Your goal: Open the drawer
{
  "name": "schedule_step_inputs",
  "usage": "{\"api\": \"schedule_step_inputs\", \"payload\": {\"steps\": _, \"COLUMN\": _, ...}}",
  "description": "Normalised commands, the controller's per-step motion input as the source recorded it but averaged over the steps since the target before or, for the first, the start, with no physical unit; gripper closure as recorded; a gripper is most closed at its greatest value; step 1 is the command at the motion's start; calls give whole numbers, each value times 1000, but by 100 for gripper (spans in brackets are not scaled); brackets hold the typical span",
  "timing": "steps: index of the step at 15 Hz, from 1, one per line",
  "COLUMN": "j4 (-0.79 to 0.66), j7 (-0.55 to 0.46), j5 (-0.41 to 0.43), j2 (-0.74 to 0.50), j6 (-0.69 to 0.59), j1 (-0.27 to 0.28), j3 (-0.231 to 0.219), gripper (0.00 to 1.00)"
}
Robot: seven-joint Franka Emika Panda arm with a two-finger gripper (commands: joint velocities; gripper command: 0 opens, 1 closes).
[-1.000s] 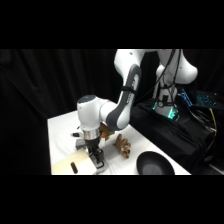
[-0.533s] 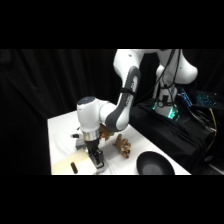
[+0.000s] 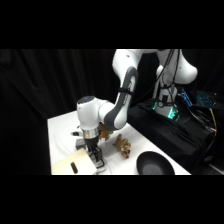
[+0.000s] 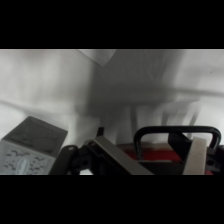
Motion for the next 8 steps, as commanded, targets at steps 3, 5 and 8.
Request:
{"api": "schedule_step_inputs", "payload": {"steps": 3, "j4": -282, "j7": -193, "j5": 107, "j2": -139, "j6": 227, "j1": -117, "j3": 74, "gripper": 0}}
{"api": "schedule_step_inputs", "payload": {"steps": 5, "j4": -295, "j7": -180, "j5": 96, "j2": -165, "j6": 219, "j1": -99, "j3": 76, "gripper": 0}}
{"api": "schedule_step_inputs", "payload": {"steps": 8, "j4": -306, "j7": -165, "j5": 88, "j2": -201, "j6": 208, "j1": -93, "j3": 79, "gripper": 0}}
